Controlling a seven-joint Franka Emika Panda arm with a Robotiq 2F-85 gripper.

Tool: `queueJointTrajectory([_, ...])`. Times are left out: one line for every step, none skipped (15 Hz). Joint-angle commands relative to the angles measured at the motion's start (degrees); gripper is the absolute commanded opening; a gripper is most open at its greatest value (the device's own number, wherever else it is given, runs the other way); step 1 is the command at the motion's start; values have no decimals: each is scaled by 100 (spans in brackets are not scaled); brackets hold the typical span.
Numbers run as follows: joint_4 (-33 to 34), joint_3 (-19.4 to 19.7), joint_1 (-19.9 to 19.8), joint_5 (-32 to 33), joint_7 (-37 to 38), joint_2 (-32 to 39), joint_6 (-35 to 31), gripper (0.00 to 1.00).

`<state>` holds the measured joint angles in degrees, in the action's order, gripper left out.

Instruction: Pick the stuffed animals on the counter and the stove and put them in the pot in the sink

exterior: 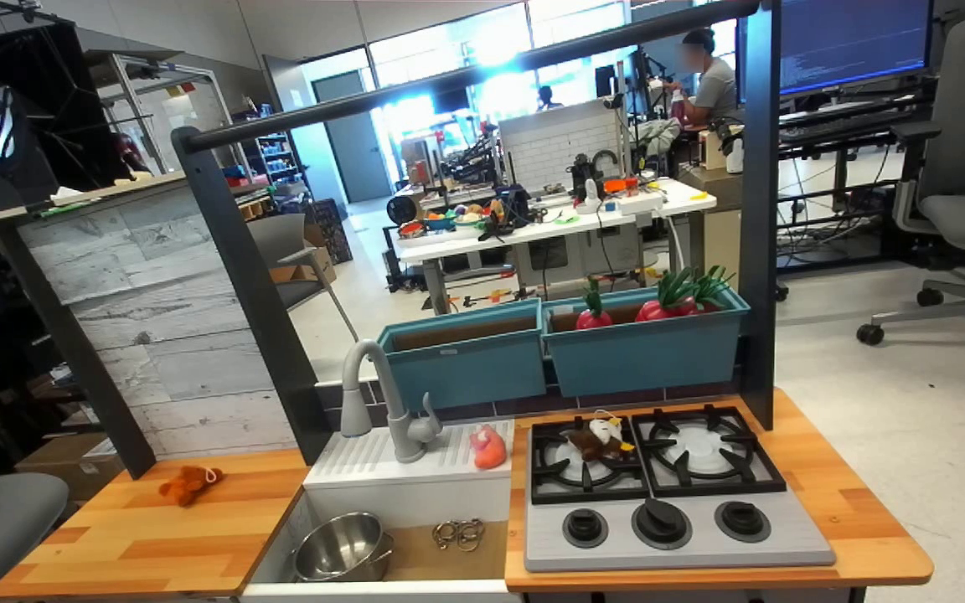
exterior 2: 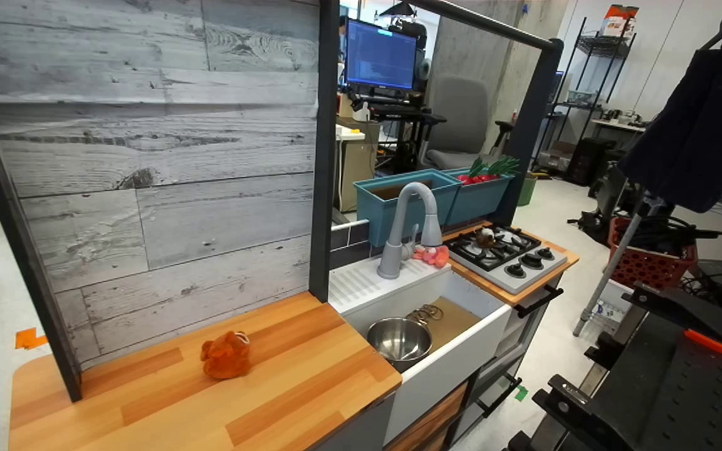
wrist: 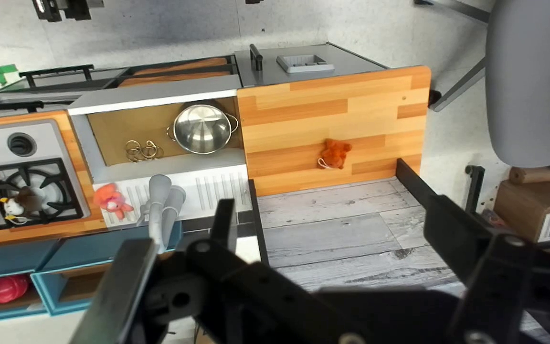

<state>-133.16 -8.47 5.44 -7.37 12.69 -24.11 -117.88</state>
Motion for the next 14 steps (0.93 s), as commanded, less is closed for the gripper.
queueJointTrajectory([14, 6, 5, 4, 3, 2, 18, 100])
queueJointTrajectory([14, 6, 5, 4, 3, 2, 18, 100])
queueJointTrajectory([14, 6, 5, 4, 3, 2, 18, 100])
queueJointTrajectory([14, 6, 5, 4, 3, 2, 18, 100])
queueJointTrajectory([14, 6, 5, 4, 3, 2, 18, 100])
queueJointTrajectory([14, 6, 5, 4, 3, 2, 18, 100])
queueJointTrajectory([14, 6, 5, 4, 3, 2, 18, 100])
queueJointTrajectory([14, 6, 5, 4, 3, 2, 18, 100])
queueJointTrajectory([14, 6, 5, 4, 3, 2, 18, 100])
queueJointTrajectory([-39, -22, 68, 39, -166, -112, -207, 100])
queueJointTrajectory([80, -105, 74, 102, -112, -28, -433, 100])
queueJointTrajectory([370, -147, 73, 77, -35, 253, -454, 100])
queueJointTrajectory([703, -234, 27, 135, 144, 628, -559, 100])
queueJointTrajectory([1101, -310, -19, 211, 301, 1066, -415, 100])
